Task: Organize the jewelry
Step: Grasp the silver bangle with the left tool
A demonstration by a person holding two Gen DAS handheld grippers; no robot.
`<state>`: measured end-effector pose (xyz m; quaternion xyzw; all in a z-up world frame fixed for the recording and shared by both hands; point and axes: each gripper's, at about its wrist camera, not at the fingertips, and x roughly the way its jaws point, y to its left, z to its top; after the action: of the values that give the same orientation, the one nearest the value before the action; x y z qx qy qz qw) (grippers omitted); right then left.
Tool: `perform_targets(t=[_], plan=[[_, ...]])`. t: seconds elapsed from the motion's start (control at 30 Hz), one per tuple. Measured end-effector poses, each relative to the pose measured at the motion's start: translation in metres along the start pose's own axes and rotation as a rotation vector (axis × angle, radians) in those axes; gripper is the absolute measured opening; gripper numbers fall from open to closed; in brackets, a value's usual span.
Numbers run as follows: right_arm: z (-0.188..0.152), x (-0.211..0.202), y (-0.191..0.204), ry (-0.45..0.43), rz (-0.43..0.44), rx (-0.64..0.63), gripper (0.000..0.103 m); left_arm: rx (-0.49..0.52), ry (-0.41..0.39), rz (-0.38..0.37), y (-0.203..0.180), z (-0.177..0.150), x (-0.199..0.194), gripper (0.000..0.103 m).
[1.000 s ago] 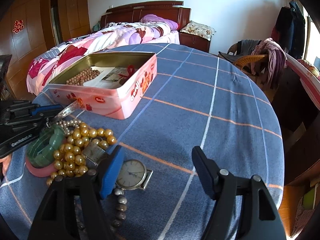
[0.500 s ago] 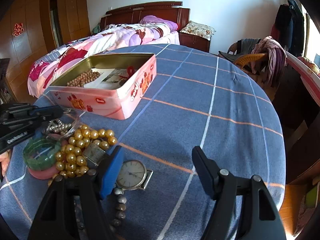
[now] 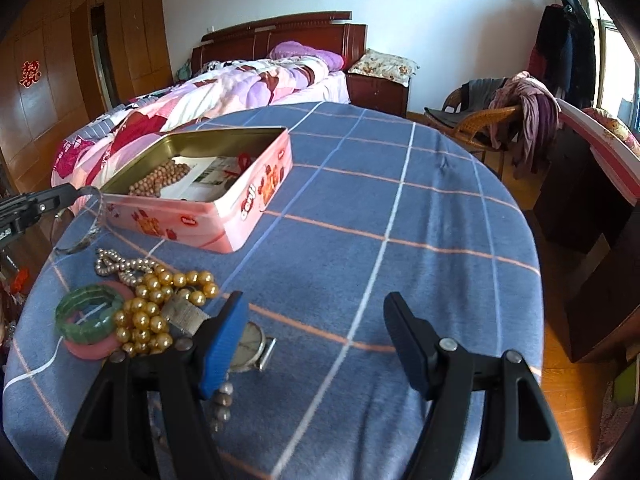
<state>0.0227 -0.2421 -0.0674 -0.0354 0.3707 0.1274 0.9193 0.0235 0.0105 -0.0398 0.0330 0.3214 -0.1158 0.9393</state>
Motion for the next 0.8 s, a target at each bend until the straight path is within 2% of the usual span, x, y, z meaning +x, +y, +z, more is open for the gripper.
perform_targets(t=[0.33, 0.5, 0.63, 0.73, 0.8], plan=[[-0.006, 0.002, 0.022, 0.019, 0.083, -0.08, 0.073, -0.017, 0.034, 0.009, 0.004, -0.012, 0.008, 0.001], [-0.005, 0.016, 0.039, 0.059, 0.104, -0.159, 0.066, -0.017, 0.042, 0.004, 0.004, -0.014, 0.009, 0.001], [0.003, 0.029, 0.035, 0.103, 0.1, -0.152, 0.064, -0.017, 0.051, 0.0, 0.004, -0.016, 0.012, 0.001], [0.009, 0.036, 0.034, 0.121, 0.081, -0.155, 0.054, -0.019, 0.054, -0.003, 0.004, -0.016, 0.013, 0.001], [0.011, 0.039, 0.033, 0.136, 0.101, -0.144, 0.05, -0.018, 0.055, -0.005, 0.004, -0.016, 0.012, 0.001]])
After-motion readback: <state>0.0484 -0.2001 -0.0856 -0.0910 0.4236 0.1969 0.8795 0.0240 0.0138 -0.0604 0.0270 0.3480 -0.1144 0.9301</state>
